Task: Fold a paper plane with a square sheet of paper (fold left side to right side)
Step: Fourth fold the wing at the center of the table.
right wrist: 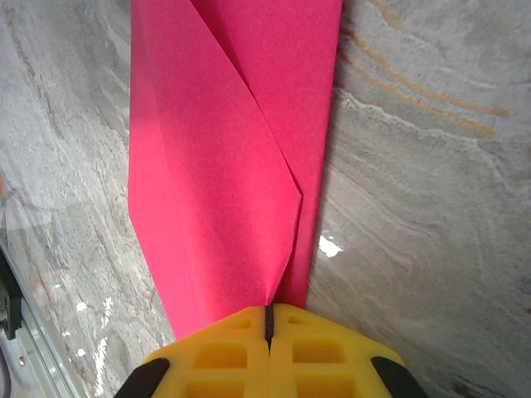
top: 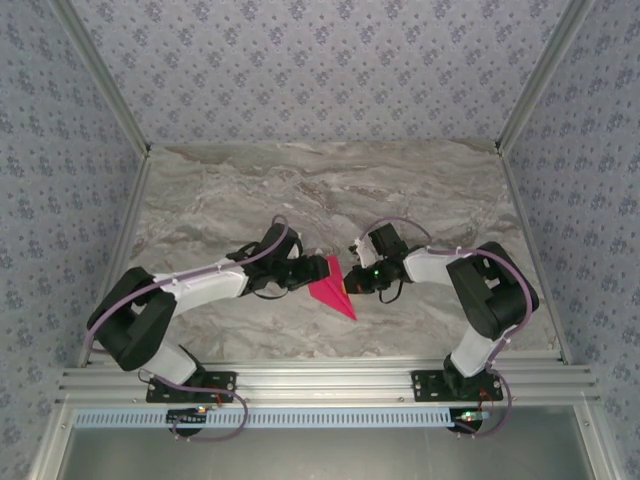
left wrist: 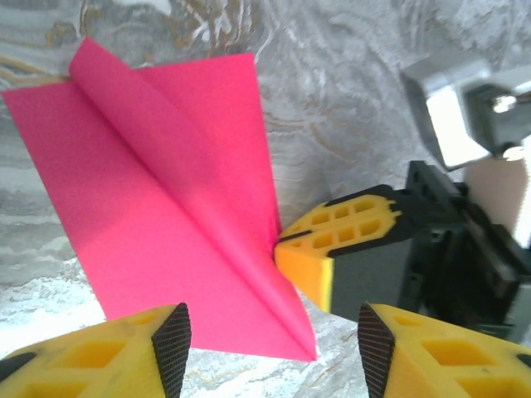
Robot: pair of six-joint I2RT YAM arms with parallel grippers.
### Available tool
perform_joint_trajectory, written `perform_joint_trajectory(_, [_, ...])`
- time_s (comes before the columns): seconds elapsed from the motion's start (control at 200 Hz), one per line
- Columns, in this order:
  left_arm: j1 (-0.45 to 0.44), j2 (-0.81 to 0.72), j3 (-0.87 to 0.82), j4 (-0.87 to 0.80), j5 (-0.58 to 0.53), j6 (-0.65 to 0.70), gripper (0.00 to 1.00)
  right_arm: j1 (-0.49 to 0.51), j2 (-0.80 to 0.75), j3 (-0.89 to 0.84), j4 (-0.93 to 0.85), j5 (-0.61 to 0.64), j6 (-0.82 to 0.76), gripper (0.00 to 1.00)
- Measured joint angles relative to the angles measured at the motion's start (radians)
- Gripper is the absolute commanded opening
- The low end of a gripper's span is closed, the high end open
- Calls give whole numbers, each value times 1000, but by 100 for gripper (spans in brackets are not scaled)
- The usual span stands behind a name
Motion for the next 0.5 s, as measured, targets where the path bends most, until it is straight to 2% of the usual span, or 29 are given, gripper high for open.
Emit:
perform_joint_trajectory(0.28, [11, 2, 29, -15, 9, 15, 48, 12, 5, 14, -15, 12, -15, 0])
perform_joint_trajectory(0.5, [20, 101, 84, 14, 47, 18, 41, 16, 5, 20, -26, 19, -23, 0])
